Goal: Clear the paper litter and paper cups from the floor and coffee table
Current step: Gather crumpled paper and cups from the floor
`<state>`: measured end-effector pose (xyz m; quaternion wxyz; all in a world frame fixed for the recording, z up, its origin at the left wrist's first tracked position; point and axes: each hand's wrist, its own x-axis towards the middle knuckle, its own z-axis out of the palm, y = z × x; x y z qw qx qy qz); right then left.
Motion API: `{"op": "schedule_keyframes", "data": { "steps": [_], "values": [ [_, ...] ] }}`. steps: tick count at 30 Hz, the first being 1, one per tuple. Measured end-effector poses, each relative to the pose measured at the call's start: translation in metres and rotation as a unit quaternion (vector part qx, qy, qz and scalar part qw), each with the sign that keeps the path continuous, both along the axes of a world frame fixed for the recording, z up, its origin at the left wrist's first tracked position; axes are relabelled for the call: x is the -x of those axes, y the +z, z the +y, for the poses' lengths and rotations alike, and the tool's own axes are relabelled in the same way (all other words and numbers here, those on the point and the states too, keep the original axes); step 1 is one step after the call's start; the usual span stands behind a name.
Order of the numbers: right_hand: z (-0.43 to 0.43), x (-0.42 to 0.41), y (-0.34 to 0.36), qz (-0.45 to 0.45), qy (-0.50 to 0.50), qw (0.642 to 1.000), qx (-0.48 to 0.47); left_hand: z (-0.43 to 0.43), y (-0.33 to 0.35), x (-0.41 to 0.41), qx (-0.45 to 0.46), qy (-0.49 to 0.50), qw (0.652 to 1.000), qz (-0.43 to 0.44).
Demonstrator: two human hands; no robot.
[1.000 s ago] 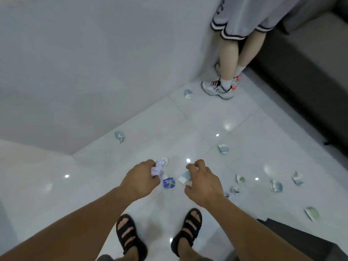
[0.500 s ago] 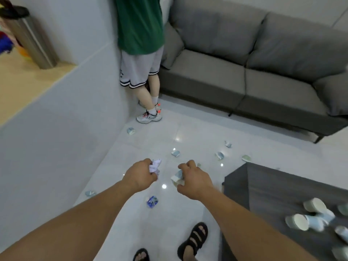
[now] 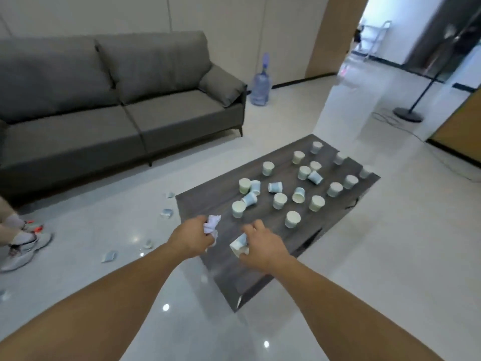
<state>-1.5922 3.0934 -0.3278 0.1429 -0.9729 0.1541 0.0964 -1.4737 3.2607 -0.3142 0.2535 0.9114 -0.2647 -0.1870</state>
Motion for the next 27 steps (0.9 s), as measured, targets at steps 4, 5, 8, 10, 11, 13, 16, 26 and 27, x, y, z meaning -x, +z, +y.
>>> {"op": "schedule_keyframes", "data": {
  "steps": [4, 5, 8, 10, 11, 13, 16, 26, 27],
  "values": [
    [-0.111, 0.110, 0.005, -0.022, -0.123, 0.992, -0.006, -0.133, 0.000, 0.079, -0.024, -0.129, 0.991, 0.010],
    [-0.134, 0.136, 0.007, -0.023, -0.144, 0.989, -0.005, -0.162, 0.000, 0.100, -0.022, -0.154, 0.988, 0.010],
    [-0.195, 0.206, 0.011, -0.020, -0.204, 0.979, -0.006, -0.242, 0.006, 0.153, -0.023, -0.216, 0.976, 0.006],
    [-0.233, 0.245, 0.011, -0.026, -0.246, 0.969, -0.016, -0.292, 0.009, 0.178, -0.024, -0.256, 0.966, -0.001],
    [-0.251, 0.263, 0.011, -0.031, -0.267, 0.963, -0.023, -0.317, 0.010, 0.188, -0.024, -0.275, 0.961, -0.003],
    [-0.287, 0.295, 0.007, -0.036, -0.305, 0.951, -0.032, -0.365, 0.007, 0.207, -0.027, -0.302, 0.953, -0.008],
    [-0.342, 0.336, -0.004, -0.036, -0.358, 0.932, -0.040, -0.438, -0.002, 0.236, -0.047, -0.344, 0.937, -0.017],
    [-0.548, 0.444, -0.013, -0.006, -0.484, 0.874, -0.046, -0.717, -0.026, 0.339, -0.053, -0.491, 0.870, 0.013],
    [-0.568, 0.458, -0.011, -0.009, -0.499, 0.866, -0.042, -0.744, -0.024, 0.352, -0.049, -0.506, 0.861, 0.018]
  ]
}}
